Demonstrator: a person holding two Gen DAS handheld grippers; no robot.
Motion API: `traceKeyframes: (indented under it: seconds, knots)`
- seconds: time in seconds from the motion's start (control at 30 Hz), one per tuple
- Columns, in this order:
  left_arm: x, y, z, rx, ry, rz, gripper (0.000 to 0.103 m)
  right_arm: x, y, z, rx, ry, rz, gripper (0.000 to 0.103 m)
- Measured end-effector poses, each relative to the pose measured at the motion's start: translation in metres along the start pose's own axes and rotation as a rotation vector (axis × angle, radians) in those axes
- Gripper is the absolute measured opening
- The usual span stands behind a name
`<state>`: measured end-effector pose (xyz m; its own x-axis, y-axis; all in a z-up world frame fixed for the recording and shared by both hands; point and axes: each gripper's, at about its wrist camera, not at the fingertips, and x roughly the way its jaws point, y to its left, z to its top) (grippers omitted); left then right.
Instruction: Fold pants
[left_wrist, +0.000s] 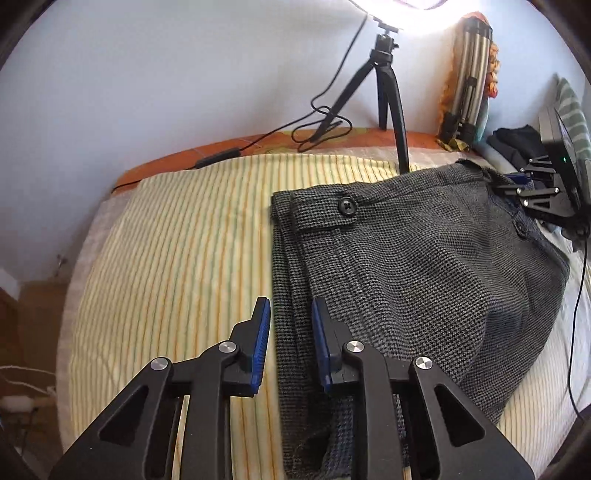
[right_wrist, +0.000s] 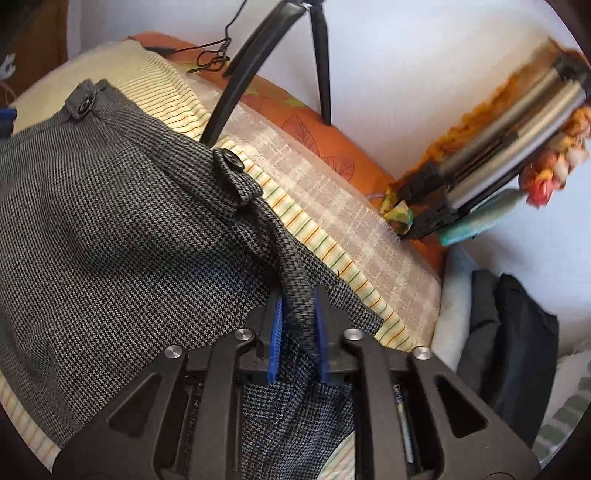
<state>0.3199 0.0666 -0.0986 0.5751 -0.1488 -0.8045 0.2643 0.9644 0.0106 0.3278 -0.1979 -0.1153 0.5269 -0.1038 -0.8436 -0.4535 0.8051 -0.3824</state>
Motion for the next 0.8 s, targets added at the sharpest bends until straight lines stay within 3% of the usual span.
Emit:
traceKeyframes:
  seconds: [0.07,0.1,0.17,0.37,0.43,0.57,0.8]
  knots:
    - [-0.01,0.004,-0.003,-0.004,-0.014,0.003,0.021,-0.01,0.001,0.005,-0.004,-0.033,0.007,0.053]
    - [-0.017,0.006,-0.007,-0.009,-0.024,-0.006,0.021,-0.017,0.002,0.01,-0.003,-0.057,0.001,0.056]
    - [-0.028,0.008,-0.014,-0.017,-0.029,-0.045,0.021,-0.032,0.005,0.02,0.005,-0.106,0.019,0.056]
    - [-0.047,-0.001,-0.043,-0.002,-0.039,-0.1,0.027,-0.062,0.051,0.071,-0.056,-0.21,0.272,0.056]
    - [-0.048,-0.003,-0.046,0.004,-0.03,-0.105,0.035,-0.06,0.073,0.092,-0.077,-0.216,0.344,0.056]
    - [-0.059,0.002,-0.052,0.001,-0.052,-0.107,0.039,-0.047,0.111,0.12,-0.129,-0.216,0.406,0.056]
    - [-0.062,0.014,-0.058,-0.028,-0.046,-0.144,0.04,-0.007,0.142,0.16,-0.122,-0.174,0.494,0.056]
